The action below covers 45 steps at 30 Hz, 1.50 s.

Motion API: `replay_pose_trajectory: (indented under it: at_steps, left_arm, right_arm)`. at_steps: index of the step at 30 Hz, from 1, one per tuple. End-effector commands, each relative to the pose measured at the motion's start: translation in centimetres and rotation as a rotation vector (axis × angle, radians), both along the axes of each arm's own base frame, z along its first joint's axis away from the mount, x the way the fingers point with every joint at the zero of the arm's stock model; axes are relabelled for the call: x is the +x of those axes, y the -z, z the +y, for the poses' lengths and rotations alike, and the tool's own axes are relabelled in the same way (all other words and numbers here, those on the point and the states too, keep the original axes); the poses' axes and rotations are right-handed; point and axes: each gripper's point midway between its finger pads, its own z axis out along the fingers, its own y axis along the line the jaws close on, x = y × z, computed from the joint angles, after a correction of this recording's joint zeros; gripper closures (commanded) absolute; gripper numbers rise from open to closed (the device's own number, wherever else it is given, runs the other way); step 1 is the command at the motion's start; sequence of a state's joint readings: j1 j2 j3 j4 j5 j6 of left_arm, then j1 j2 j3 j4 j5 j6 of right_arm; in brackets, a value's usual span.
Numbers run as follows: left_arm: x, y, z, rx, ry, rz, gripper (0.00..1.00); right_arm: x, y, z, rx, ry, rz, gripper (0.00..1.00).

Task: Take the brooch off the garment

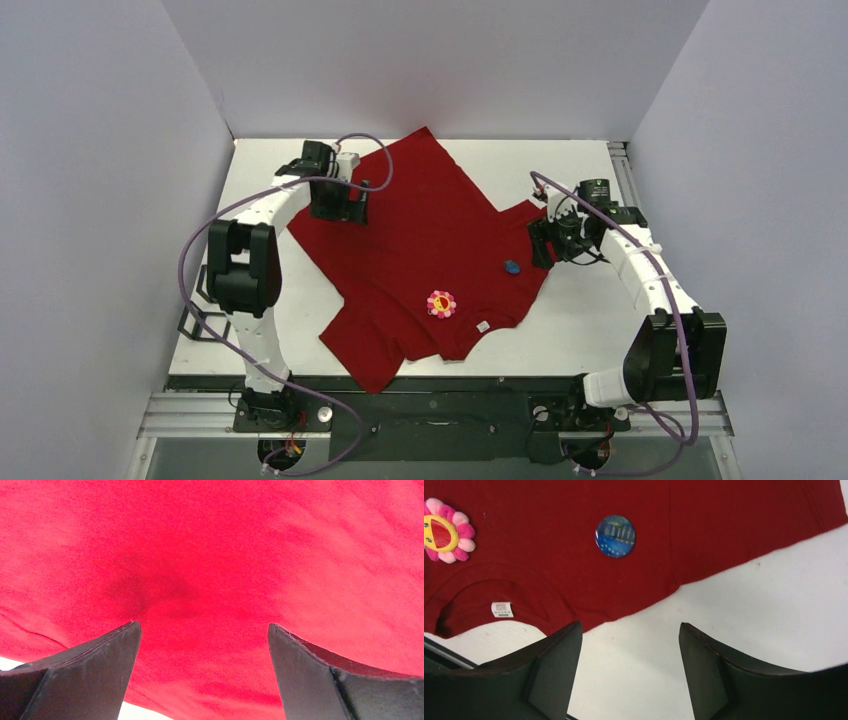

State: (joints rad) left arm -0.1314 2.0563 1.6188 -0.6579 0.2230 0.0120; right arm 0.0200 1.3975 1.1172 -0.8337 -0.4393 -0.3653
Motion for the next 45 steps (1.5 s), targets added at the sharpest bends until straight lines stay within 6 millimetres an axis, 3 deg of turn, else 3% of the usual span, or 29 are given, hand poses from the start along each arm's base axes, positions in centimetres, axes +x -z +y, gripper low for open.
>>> replay_pose_trajectory:
  at_steps: [1, 2, 4, 8, 12, 18, 33, 45]
  left_arm:
    - [-2.6, -7.7, -7.4, -0.160, 0.208, -0.225, 0.04]
    - [-3.2, -8.9, -7.9, -0.185, 0.201, -0.249, 0.04]
    - [-4.4, -9.3, -9.3, -0.247, 0.205, -0.245, 0.04]
    - [-5.4, -9.3, -10.0, -0.318, 0.182, -0.202, 0.04]
    - [-5.8, -8.9, -9.4, -0.344, 0.146, -0.178, 0.04]
    - [-6.1, -8.1, -8.4, -0.385, 0.093, -0.150, 0.04]
    - [-6.2, -6.9, -7.8, -0.437, 0.048, -0.105, 0.04]
    - [-6.2, -6.6, -7.5, -0.436, 0.035, -0.101, 0.04]
  right_arm:
    - [2.0, -0.4, 2.3, -0.023, -0.009, -0.103, 0.36]
    - [2.3, 0.2, 2.3, -0.048, -0.003, -0.103, 0.37]
    - [2.4, 1.2, 3.1, -0.079, -0.021, -0.091, 0.39]
    - [3.0, 2.5, 4.8, -0.154, -0.042, -0.094, 0.42]
    - [3.3, 3.6, 6.6, -0.229, -0.081, -0.098, 0.42]
    - [3.4, 5.6, 7.7, -0.314, -0.123, -0.107, 0.43]
    - [4.1, 8.5, 6.4, -0.520, -0.111, -0.099, 0.52]
    - [4.6, 8.9, 4.8, -0.581, -0.068, -0.093, 0.65]
